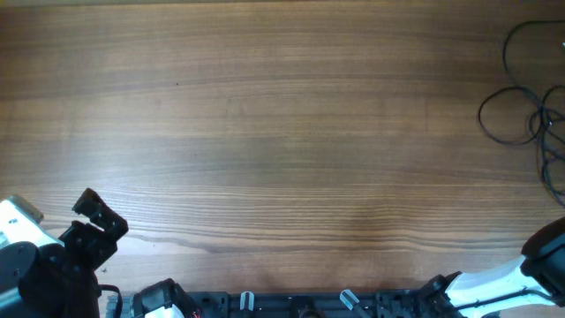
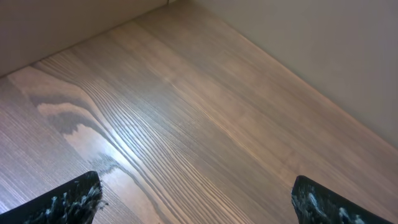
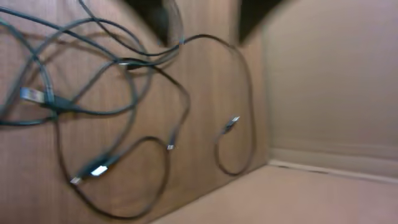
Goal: Untangle cables
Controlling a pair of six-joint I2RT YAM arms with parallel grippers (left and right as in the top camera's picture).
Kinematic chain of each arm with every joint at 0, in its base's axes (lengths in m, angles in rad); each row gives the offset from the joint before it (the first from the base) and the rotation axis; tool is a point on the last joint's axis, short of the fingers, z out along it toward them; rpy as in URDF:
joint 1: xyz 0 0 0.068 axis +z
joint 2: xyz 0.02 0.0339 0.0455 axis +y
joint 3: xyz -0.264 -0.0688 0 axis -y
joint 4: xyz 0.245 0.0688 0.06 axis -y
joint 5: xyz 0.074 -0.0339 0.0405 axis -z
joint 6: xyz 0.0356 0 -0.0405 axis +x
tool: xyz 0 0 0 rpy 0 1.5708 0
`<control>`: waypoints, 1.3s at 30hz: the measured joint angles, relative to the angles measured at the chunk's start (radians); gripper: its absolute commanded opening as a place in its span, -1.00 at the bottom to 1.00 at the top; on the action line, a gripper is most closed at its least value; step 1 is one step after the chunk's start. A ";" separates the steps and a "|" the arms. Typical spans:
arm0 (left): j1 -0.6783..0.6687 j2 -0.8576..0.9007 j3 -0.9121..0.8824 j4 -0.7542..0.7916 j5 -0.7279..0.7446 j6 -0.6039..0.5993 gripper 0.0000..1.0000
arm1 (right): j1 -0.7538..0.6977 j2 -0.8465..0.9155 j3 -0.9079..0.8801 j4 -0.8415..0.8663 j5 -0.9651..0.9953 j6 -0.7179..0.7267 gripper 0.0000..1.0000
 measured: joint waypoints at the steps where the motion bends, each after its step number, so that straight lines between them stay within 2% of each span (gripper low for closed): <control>1: 0.000 0.000 0.000 0.000 0.000 0.000 1.00 | 0.000 0.002 0.000 -0.004 -0.010 -0.001 0.70; 2: 0.000 0.000 0.000 0.000 0.000 0.000 1.00 | 0.002 0.002 0.000 -0.011 -0.044 0.002 0.89; 3: 0.000 0.000 0.000 0.000 0.000 0.000 0.99 | 0.006 0.002 0.000 -0.014 -0.102 -0.011 0.99; 4: 0.000 0.000 0.000 0.000 0.003 0.000 1.00 | 0.014 0.002 0.000 -0.018 -0.150 -0.048 0.94; 6: 0.000 0.000 0.000 0.000 0.014 0.000 1.00 | 0.058 0.002 0.001 -0.069 -0.259 -0.178 -0.91; 9: 0.000 0.000 0.000 -0.001 0.025 0.000 1.00 | 0.155 0.002 0.003 -0.224 -0.266 -0.349 -0.91; 13: 0.000 0.000 0.000 -0.003 0.027 0.000 1.00 | 0.306 0.003 -0.037 -0.272 -0.133 -0.462 -0.91; 16: 0.000 0.000 0.000 -0.003 0.027 0.000 1.00 | 0.404 0.004 -0.085 -0.276 0.018 -0.438 -0.91; 20: 0.000 0.000 0.000 -0.003 0.028 0.000 0.99 | 0.500 0.010 -0.125 -0.279 0.197 -0.295 -0.91; 23: 0.000 0.000 0.000 -0.003 0.030 0.000 1.00 | 0.541 0.011 -0.172 -0.198 0.310 -0.172 -0.91; 26: 0.000 0.000 0.000 -0.003 0.030 0.000 1.00 | 0.544 0.017 -0.241 -0.040 0.333 -0.148 -0.91; 30: 0.000 0.000 0.000 -0.003 0.030 0.000 1.00 | 0.544 0.084 -0.266 0.076 0.286 -0.259 -0.91; 33: 0.000 0.000 0.000 -0.004 0.030 0.000 0.99 | 0.546 0.145 -0.266 0.097 0.234 -0.328 -0.91; 39: 0.000 0.000 0.000 -0.007 0.034 0.000 0.99 | 0.546 0.192 -0.263 0.132 0.190 -0.372 -0.91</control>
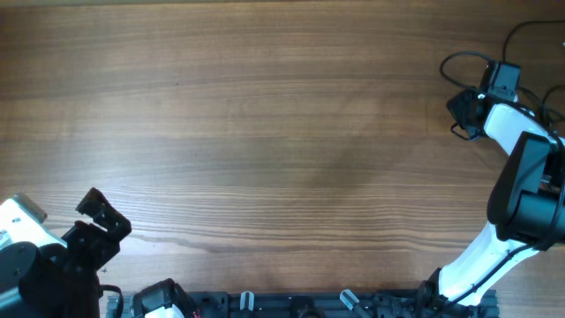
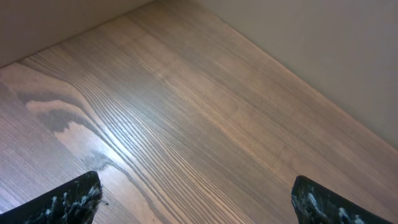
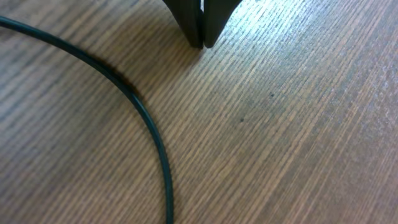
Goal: Untangle cables
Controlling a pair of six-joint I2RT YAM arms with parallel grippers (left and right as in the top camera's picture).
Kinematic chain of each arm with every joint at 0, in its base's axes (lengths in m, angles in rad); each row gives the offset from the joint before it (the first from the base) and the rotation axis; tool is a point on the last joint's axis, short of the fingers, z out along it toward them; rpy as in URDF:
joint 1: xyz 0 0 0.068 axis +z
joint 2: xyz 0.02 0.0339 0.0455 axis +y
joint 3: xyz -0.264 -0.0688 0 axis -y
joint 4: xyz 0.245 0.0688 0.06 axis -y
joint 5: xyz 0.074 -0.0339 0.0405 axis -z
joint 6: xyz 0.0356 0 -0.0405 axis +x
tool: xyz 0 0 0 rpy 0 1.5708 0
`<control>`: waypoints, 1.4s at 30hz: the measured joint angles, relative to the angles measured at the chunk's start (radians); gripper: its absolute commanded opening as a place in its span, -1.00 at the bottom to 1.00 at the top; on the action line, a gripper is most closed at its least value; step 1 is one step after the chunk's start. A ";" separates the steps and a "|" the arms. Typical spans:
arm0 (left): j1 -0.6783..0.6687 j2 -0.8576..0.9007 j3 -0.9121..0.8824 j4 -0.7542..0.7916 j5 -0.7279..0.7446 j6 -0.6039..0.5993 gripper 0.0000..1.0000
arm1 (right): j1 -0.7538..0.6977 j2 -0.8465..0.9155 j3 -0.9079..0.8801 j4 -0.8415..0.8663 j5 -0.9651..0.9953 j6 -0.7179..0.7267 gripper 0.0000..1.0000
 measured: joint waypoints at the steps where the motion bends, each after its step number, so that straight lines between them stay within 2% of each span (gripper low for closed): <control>1: 0.000 0.000 0.000 -0.001 0.000 0.000 1.00 | 0.000 0.004 0.004 0.002 0.000 -0.001 -0.91; 12: 0.000 0.000 0.000 -0.018 0.004 0.000 1.00 | -0.093 0.122 0.125 0.014 -0.101 0.031 -0.91; 16: 0.000 0.000 0.000 -0.018 0.004 0.000 0.99 | -0.176 0.137 0.148 -0.001 -0.139 0.035 -0.91; 25: 0.000 0.000 0.000 -0.018 0.004 0.000 0.99 | -0.460 0.135 0.172 -0.094 -0.157 0.122 -0.91; 33: 0.000 0.000 0.000 -0.018 0.004 0.000 1.00 | -0.558 0.137 0.171 -0.105 -0.253 0.162 -0.90; 35: 0.000 0.000 0.000 -0.018 0.004 0.000 1.00 | -0.585 0.143 0.166 -0.071 -0.312 0.165 -0.91; 38: 0.000 0.000 0.000 -0.018 0.004 0.000 1.00 | -0.636 0.171 0.139 0.043 -0.506 0.143 -0.87; 39: 0.000 0.000 0.000 -0.018 0.004 0.000 1.00 | -0.644 0.183 0.134 0.076 -0.563 0.146 -0.53; 40: 0.000 0.000 0.000 -0.018 0.004 0.000 0.99 | -0.642 0.198 0.134 0.095 -0.629 0.157 0.08; 41: 0.000 0.000 0.000 -0.018 0.004 0.000 1.00 | -0.635 0.202 0.131 0.107 -0.677 0.165 0.84; 42: 0.000 0.000 0.000 -0.018 0.004 0.000 1.00 | -0.624 0.200 0.131 0.106 -0.698 0.174 0.99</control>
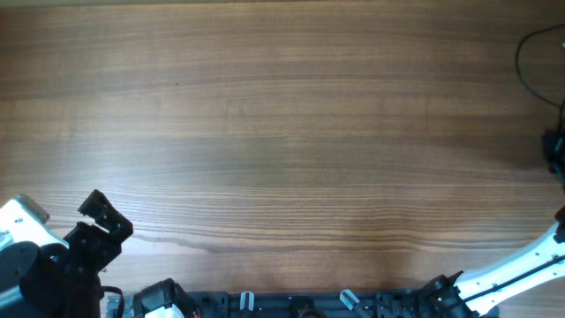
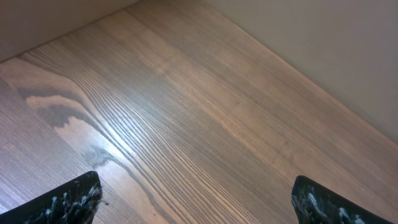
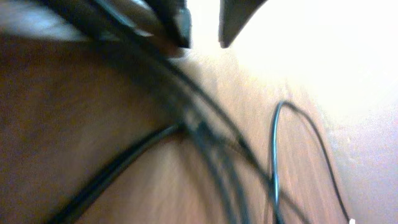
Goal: Untangle cables
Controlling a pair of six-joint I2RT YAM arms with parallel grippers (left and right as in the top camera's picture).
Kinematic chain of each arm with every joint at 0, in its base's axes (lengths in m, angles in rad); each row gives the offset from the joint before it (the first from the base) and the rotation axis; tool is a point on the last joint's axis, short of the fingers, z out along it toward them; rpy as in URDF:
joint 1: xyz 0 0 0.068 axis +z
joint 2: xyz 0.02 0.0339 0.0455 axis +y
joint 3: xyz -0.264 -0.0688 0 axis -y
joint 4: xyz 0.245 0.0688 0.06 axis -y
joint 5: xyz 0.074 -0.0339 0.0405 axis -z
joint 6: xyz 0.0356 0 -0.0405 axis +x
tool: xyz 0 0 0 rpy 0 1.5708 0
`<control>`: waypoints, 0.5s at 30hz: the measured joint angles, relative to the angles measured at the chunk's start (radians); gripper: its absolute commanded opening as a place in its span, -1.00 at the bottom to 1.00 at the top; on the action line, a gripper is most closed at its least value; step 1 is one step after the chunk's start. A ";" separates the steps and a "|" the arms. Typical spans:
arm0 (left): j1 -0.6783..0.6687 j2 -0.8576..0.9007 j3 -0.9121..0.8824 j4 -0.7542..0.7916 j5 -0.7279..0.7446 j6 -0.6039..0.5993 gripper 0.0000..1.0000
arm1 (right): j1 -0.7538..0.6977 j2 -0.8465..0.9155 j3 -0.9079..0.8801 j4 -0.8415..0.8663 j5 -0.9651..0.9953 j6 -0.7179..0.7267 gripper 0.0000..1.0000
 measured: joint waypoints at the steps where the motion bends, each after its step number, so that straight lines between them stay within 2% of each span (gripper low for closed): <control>1: 0.000 0.000 0.000 0.000 0.000 0.000 1.00 | 0.003 -0.001 -0.001 0.002 -0.011 -0.003 0.99; 3: 0.000 0.000 0.000 0.000 0.000 0.000 0.99 | 0.063 -0.021 0.001 0.003 -0.089 0.019 0.99; 8: 0.000 0.000 0.000 0.000 0.000 0.000 1.00 | 0.187 -0.048 0.005 -0.075 -0.106 0.054 0.99; 15: 0.000 0.000 0.000 0.000 0.000 0.000 1.00 | 0.287 -0.104 -0.002 -0.159 0.042 0.025 0.99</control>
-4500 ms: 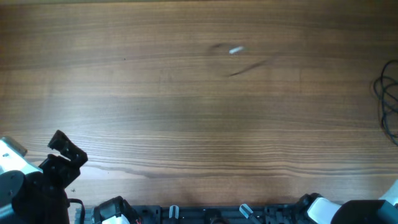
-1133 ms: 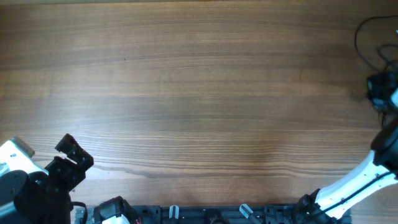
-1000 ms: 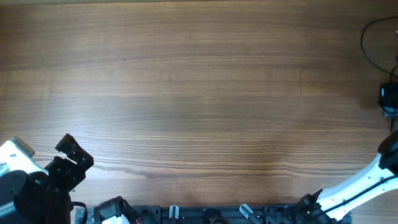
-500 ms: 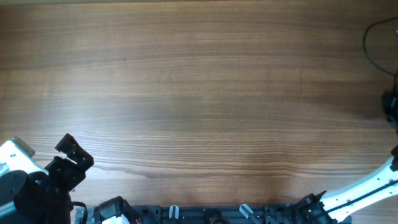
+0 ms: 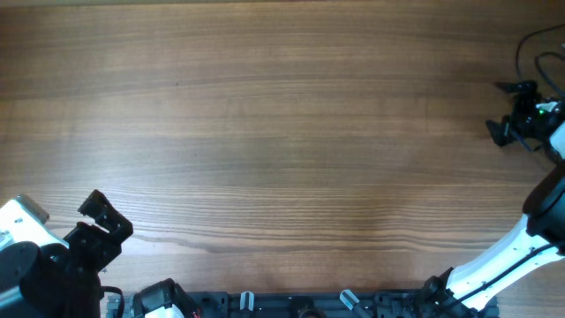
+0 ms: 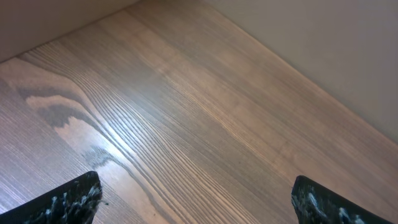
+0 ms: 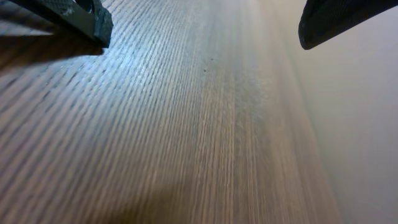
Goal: Untangle cables
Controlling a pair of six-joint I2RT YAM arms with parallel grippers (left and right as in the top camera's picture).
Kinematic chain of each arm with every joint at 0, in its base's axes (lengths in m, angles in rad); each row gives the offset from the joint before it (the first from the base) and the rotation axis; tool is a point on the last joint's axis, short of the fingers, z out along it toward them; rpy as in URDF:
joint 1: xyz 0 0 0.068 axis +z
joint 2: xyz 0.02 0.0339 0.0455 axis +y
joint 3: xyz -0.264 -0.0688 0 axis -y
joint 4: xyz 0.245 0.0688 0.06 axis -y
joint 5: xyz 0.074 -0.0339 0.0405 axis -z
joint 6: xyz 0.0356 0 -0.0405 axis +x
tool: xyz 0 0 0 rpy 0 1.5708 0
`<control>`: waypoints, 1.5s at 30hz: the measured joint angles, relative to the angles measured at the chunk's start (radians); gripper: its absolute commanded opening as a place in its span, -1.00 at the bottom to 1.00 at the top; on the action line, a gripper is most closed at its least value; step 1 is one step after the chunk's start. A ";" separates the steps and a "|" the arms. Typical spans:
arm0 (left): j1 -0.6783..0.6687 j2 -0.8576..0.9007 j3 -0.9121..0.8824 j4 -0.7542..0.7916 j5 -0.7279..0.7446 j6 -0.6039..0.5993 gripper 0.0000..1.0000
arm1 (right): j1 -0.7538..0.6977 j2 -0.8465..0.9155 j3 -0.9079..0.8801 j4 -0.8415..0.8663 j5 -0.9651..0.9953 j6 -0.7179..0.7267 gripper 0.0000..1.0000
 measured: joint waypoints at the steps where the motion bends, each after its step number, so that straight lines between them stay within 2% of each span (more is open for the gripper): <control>1: 0.000 0.000 0.000 0.000 0.000 0.000 1.00 | 0.013 -0.008 -0.005 0.000 0.016 -0.014 0.99; 6: 0.000 0.000 0.000 0.000 0.000 0.000 0.99 | 0.101 -0.028 -0.018 0.021 0.002 -0.100 0.98; 10: 0.000 0.000 0.000 0.000 0.000 0.000 1.00 | 0.248 -0.078 0.007 -0.023 -0.050 -0.186 0.99; 17: 0.000 0.000 0.000 -0.006 0.000 0.000 1.00 | 0.505 -0.459 0.085 -0.032 -0.116 -0.408 0.99; 21: -0.001 0.000 0.000 -0.021 0.000 0.004 1.00 | 0.601 -0.660 0.095 -0.219 -0.178 -0.610 1.00; 26: -0.040 0.000 0.001 -0.022 0.000 0.024 1.00 | 0.616 -0.853 0.095 -0.436 -0.193 -0.835 0.99; 28: -0.074 0.000 0.001 -0.023 0.000 0.040 1.00 | 0.616 -0.989 0.095 -0.521 -0.194 -0.946 0.99; 31: -0.115 0.000 0.001 -0.022 0.000 0.053 1.00 | 0.616 -1.174 0.095 -0.564 -0.200 -1.045 1.00; 35: -0.163 0.000 0.001 -0.015 0.000 0.059 1.00 | 0.616 -1.435 0.096 -0.510 -0.178 -1.113 0.99; 38: -0.191 0.000 0.001 -0.010 0.000 0.062 1.00 | 0.616 -1.606 0.103 -0.435 -0.089 -1.160 0.99; 39: -0.196 0.000 0.001 -0.010 0.000 0.063 1.00 | 0.616 -1.691 0.108 -0.423 0.001 -1.231 0.99; 45: -0.202 0.000 0.001 -0.005 0.000 0.065 1.00 | 0.616 -1.831 0.111 -0.549 0.279 -1.464 0.99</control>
